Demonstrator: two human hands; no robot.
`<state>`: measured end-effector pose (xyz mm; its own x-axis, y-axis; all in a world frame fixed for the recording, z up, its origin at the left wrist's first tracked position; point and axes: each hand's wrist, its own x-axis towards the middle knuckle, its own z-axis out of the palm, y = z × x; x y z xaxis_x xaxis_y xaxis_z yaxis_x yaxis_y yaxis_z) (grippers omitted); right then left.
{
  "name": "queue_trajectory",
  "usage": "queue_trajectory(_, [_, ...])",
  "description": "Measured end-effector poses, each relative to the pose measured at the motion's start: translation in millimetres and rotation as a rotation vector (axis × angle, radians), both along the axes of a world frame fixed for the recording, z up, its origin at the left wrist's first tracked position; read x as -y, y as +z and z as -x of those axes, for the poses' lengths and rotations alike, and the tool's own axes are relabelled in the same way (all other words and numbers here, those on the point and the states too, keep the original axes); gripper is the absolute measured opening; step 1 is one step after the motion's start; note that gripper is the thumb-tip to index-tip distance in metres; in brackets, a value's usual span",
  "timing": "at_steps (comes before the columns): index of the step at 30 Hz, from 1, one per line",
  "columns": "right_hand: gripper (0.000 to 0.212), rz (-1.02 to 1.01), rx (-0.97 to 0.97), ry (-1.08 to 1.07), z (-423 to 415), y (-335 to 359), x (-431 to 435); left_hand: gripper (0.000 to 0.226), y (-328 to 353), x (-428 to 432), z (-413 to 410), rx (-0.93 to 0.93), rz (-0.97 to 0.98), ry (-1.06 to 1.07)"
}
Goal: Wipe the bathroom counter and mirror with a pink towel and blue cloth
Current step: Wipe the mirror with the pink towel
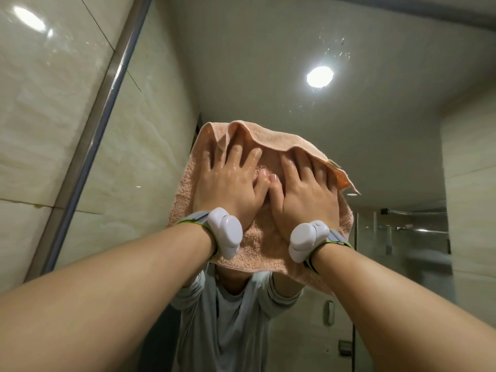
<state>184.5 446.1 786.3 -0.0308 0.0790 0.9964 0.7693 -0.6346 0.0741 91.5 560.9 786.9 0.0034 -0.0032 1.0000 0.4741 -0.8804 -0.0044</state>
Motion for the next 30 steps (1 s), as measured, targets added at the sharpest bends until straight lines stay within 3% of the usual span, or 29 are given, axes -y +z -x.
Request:
queue_trajectory(12, [0.053,0.048,-0.116,-0.034,-3,-48,21,0.049,-41,14,-10,-0.067,-0.027,0.039])
queue_trajectory(21, [0.043,0.042,-0.105,0.011,-15,-92,41,0.052,-94,36,-18,-0.126,0.059,0.051])
queue_trajectory(30, [0.052,0.018,-0.069,0.000,-39,-46,60,0.050,-47,52,-41,-0.058,0.000,0.047])
